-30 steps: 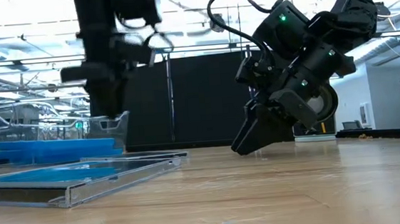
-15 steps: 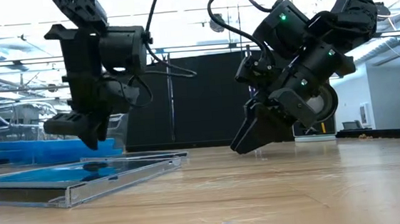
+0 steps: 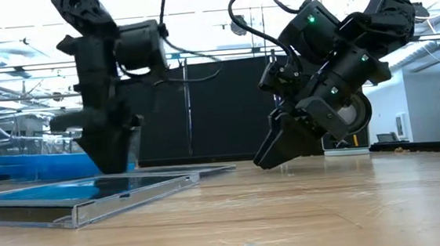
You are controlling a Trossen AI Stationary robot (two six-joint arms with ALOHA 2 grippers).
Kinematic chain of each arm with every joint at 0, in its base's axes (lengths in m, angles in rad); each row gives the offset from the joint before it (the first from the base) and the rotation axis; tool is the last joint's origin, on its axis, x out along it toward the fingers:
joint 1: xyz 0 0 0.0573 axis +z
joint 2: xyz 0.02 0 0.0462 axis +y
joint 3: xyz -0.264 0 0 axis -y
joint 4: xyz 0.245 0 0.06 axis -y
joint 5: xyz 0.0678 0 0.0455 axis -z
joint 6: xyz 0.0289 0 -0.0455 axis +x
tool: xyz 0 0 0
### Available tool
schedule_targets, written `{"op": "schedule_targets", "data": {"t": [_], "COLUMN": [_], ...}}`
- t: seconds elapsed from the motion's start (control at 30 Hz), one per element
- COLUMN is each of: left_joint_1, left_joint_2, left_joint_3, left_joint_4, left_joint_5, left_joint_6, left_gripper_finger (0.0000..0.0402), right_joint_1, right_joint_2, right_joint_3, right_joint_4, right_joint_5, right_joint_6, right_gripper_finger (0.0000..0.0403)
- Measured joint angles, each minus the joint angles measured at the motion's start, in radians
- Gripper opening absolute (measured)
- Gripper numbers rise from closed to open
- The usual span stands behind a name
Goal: Pick & place jewel cases by type
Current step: Put the top black CD case into the bottom transparent bin
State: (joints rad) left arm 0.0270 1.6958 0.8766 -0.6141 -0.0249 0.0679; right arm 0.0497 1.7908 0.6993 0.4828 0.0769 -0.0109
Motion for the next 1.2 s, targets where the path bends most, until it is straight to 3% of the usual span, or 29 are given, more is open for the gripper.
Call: {"op": "schedule_targets", "data": {"t": [0.13,0.23,0.43,0.73,0.87,1.2], "left_joint_1": [-0.011,-0.034,-0.052,-0.078,-0.1,-0.134], "left_joint_2": [0.007,0.008,0.023,0.031,0.037,0.037], "left_joint_3": [0.005,0.003,0.01,0.007,-0.002,0.017], "left_joint_4": [0.195,0.282,0.207,0.254,0.373,0.343], "left_joint_5": [0.23,0.293,0.108,0.062,0.02,-0.17], "left_joint_6": [-0.088,-0.105,-0.165,-0.176,-0.099,0.134], "left_gripper_finger": [0.0152,0.0152,0.0169,0.0233,0.0228,0.0193], "right_joint_1": [0.0,0.0,0.0,0.0,0.0,0.0], "right_joint_2": [0.0,0.0,0.0,0.0,-0.002,-0.003], "right_joint_3": [0.0,-0.001,-0.001,-0.001,-0.003,-0.004], "right_joint_4": [0.0,-0.002,-0.006,-0.012,-0.023,-0.024], "right_joint_5": [0.0,-0.001,-0.001,-0.003,-0.002,0.002], "right_joint_6": [0.0,0.0,0.0,0.024,0.029,0.04], "right_gripper_finger": [0.0212,0.0211,0.0212,0.0211,0.0212,0.0212]}}
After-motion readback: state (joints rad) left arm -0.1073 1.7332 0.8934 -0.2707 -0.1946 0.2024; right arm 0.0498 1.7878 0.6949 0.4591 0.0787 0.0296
